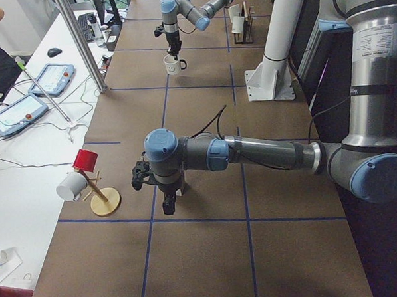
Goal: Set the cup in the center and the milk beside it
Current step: 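Carry the white mug with the right gripper to the table center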
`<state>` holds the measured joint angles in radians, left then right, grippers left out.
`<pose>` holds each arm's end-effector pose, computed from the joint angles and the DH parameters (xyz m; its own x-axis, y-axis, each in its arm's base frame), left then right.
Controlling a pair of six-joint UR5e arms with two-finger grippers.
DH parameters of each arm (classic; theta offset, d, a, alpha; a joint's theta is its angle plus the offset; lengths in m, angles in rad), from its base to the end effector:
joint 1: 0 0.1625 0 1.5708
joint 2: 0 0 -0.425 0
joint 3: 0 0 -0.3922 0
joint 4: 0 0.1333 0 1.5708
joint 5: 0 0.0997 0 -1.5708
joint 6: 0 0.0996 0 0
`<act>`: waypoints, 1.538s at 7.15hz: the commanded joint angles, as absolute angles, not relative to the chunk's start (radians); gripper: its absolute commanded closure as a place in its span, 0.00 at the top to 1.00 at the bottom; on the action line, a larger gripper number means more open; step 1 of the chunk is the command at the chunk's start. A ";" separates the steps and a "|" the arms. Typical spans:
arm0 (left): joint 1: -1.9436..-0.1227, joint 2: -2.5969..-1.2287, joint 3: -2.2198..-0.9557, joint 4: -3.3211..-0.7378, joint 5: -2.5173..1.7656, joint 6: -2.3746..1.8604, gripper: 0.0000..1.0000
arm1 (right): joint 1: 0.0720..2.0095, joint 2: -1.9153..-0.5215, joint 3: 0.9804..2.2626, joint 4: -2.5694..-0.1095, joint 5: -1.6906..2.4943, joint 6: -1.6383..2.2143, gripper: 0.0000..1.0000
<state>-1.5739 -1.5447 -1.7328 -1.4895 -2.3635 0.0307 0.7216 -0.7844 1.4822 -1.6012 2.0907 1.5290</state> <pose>-0.0639 -0.4807 0.5986 0.7018 0.0673 -0.7092 -0.0185 0.9969 0.0764 -0.4950 -0.5472 0.2169 0.6035 0.4827 0.6347 -0.3175 0.8756 -0.3640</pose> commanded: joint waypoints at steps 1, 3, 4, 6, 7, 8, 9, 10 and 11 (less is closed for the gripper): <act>-1.574 -1.545 -1.733 -1.489 -2.364 0.031 1.00 | 0.678 -0.756 1.428 -1.539 2.063 1.586 0.00; -1.574 -1.545 -1.732 -1.489 -2.364 0.031 1.00 | 0.655 -0.755 1.428 -1.534 2.043 1.589 0.02; -1.575 -1.545 -1.733 -1.491 -2.362 0.031 1.00 | 0.653 -0.755 1.428 -1.532 2.043 1.588 0.17; -1.574 -1.545 -1.732 -1.490 -2.362 0.031 1.00 | 0.640 -0.761 1.430 -1.531 2.034 1.583 0.99; -1.574 -1.545 -1.733 -1.489 -2.364 0.031 1.00 | 0.640 -0.761 1.433 -1.531 2.034 1.580 1.00; -1.574 -1.545 -1.733 -1.491 -2.364 0.031 1.00 | 0.640 -0.762 1.436 -1.529 2.034 1.578 1.00; -1.574 -1.546 -1.739 -1.491 -2.362 0.031 1.00 | 0.647 -0.764 1.442 -1.529 2.034 1.572 1.00; -1.575 -1.546 -1.782 -1.493 -2.364 0.031 1.00 | 0.670 -0.768 1.474 -1.532 2.039 1.571 1.00; -1.578 -1.545 -1.845 -1.490 -2.364 0.031 1.00 | 0.701 -0.790 1.530 -1.540 2.045 1.571 1.00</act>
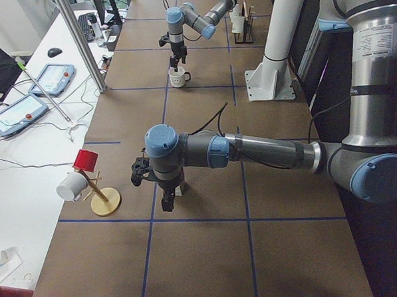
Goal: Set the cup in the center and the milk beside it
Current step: 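Release the mug and raise the right gripper back toward its corner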
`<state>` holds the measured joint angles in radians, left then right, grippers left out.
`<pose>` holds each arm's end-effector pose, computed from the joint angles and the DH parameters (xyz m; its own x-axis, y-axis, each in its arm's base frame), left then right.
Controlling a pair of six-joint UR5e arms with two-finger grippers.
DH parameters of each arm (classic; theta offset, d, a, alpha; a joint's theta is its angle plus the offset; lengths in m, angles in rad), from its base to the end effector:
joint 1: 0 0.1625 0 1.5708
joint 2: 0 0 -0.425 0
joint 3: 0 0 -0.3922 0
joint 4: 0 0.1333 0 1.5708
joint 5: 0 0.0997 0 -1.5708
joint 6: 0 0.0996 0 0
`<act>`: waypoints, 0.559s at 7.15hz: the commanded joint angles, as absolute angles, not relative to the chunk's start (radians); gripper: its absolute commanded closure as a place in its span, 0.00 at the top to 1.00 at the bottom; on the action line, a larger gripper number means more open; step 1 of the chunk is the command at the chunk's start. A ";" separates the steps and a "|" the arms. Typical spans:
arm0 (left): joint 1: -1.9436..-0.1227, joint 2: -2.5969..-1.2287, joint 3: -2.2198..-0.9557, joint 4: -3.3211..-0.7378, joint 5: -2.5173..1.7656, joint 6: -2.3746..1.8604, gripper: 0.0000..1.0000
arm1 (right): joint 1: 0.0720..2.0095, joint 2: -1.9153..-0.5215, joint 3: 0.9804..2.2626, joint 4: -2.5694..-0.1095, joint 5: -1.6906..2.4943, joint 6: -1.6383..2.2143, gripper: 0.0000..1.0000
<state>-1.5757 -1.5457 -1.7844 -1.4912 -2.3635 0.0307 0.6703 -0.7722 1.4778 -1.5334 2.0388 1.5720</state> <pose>-0.0647 -0.4810 0.5725 0.7021 0.1045 -0.7044 -0.0167 0.9913 0.1304 -0.5223 -0.5268 0.2027 0.5767 0.4586 0.6761 -0.3160 0.8884 -0.3330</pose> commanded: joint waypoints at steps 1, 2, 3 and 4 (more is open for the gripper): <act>-1.577 -1.548 -1.911 -1.489 -2.367 0.017 1.00 | 0.734 -0.831 1.590 -1.545 2.043 1.569 1.00; -1.574 -1.561 -1.933 -1.500 -2.375 -0.086 1.00 | 0.768 -0.882 1.648 -1.545 2.042 1.551 1.00; -1.559 -1.563 -1.942 -1.552 -2.375 -0.145 1.00 | 0.810 -0.934 1.704 -1.551 2.039 1.540 1.00; -1.487 -1.563 -1.931 -1.615 -2.367 -0.194 1.00 | 0.840 -1.012 1.783 -1.551 2.043 1.481 1.00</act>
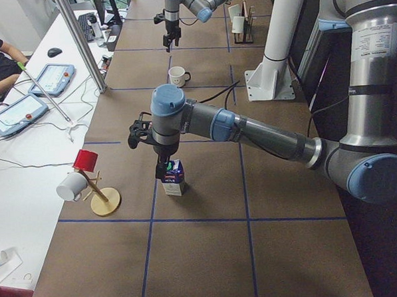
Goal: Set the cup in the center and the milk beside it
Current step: 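Release the mug and raise the right gripper back toward its corner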
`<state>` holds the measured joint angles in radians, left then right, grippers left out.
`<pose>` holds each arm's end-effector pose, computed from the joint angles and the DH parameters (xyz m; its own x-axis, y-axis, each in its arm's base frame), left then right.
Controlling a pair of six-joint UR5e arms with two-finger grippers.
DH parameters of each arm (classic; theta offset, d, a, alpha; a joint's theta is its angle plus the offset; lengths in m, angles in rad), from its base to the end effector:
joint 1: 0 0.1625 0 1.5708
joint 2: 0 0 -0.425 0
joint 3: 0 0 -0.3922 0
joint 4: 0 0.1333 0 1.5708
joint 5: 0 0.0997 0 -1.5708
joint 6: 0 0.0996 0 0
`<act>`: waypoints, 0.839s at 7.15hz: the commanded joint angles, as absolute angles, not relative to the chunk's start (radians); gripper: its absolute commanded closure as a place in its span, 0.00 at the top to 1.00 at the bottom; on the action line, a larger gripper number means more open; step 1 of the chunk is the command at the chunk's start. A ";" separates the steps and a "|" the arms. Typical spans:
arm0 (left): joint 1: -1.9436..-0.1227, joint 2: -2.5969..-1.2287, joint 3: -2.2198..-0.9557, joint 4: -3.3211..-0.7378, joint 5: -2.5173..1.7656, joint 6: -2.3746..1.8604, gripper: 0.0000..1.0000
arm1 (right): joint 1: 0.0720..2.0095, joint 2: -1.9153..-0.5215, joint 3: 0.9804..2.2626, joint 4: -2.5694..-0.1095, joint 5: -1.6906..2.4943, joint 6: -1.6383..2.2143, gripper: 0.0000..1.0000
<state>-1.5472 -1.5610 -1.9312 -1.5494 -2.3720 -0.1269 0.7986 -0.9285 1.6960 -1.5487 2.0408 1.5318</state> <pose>-0.0504 -0.4823 0.4861 0.6875 0.1268 -0.7151 0.0652 0.9699 0.2347 -0.4044 -0.5416 0.2222 0.5071 0.4708 0.7220 -0.3949 0.8715 -0.2910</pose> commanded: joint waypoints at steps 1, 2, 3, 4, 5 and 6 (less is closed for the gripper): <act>-1.423 -1.563 -1.921 -1.624 -2.361 -0.266 1.00 | 0.882 -1.088 1.869 -1.554 2.055 1.385 1.00; -1.392 -1.563 -1.919 -1.626 -2.327 -0.305 1.00 | 0.923 -1.138 1.926 -1.596 2.081 1.297 1.00; -1.355 -1.563 -1.913 -1.631 -2.321 -0.325 1.00 | 0.964 -1.137 1.940 -1.662 2.109 1.196 1.00; -1.350 -1.563 -1.901 -1.632 -2.319 -0.324 1.00 | 0.991 -1.137 1.947 -1.693 2.111 1.151 1.00; -1.342 -1.569 -1.876 -1.632 -2.321 -0.324 1.00 | 1.005 -1.144 1.948 -1.695 2.111 1.137 1.00; -1.339 -1.584 -1.844 -1.632 -2.319 -0.319 1.00 | 1.028 -1.173 1.974 -1.697 2.129 1.126 1.00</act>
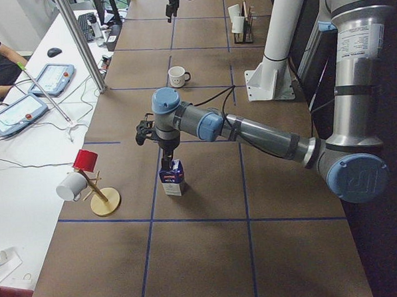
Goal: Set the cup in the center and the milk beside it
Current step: 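Release the mug and raise the right gripper back toward its corner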
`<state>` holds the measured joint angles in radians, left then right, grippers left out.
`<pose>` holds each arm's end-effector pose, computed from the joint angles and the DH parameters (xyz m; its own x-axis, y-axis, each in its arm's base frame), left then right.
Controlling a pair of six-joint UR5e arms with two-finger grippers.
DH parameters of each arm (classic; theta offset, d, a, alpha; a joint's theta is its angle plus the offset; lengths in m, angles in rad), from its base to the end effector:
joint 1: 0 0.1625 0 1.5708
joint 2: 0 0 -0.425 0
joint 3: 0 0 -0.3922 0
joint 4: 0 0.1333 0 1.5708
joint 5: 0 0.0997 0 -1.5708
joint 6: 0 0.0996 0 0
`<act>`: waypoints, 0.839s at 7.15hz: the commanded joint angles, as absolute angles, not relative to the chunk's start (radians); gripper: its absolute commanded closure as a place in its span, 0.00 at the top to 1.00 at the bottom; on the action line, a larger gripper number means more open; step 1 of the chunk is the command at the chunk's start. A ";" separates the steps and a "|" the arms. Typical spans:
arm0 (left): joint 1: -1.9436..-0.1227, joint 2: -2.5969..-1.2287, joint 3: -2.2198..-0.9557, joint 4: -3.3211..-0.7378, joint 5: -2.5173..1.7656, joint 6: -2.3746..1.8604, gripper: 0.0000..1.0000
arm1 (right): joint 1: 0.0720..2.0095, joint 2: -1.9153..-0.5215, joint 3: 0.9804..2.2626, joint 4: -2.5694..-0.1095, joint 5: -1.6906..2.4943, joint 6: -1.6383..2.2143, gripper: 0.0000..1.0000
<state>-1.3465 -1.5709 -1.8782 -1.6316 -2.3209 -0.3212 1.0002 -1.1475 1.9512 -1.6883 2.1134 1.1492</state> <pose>0.0459 -0.4953 0.5009 0.6905 0.0943 -0.7171 0.0111 0.9900 0.1408 -0.2433 -0.5306 0.2705 0.6039 0.2921 0.7416 -0.3253 0.9397 -0.1052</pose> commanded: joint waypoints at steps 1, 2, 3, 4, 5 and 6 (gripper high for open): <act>-1.339 -1.607 -1.807 -1.631 -2.321 -0.321 1.00 | 1.070 -1.183 1.976 -1.697 2.181 1.088 1.00; -1.322 -1.612 -1.802 -1.631 -2.321 -0.322 1.00 | 1.107 -1.204 1.979 -1.697 2.209 1.056 1.00; -1.304 -1.614 -1.796 -1.631 -2.319 -0.322 1.00 | 1.144 -1.225 1.982 -1.697 2.239 1.011 1.00; -1.292 -1.620 -1.789 -1.629 -2.319 -0.322 1.00 | 1.179 -1.239 1.983 -1.697 2.265 0.974 1.00; -1.284 -1.620 -1.783 -1.631 -2.319 -0.322 1.00 | 1.201 -1.252 1.983 -1.697 2.275 0.954 1.00; -1.273 -1.620 -1.772 -1.631 -2.319 -0.322 1.00 | 1.206 -1.261 1.983 -1.697 2.275 0.947 1.00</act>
<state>-1.2860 -1.6189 -1.7831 -1.6302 -2.3194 -0.3221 1.1891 -1.2472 1.9828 -1.6965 2.2672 0.9653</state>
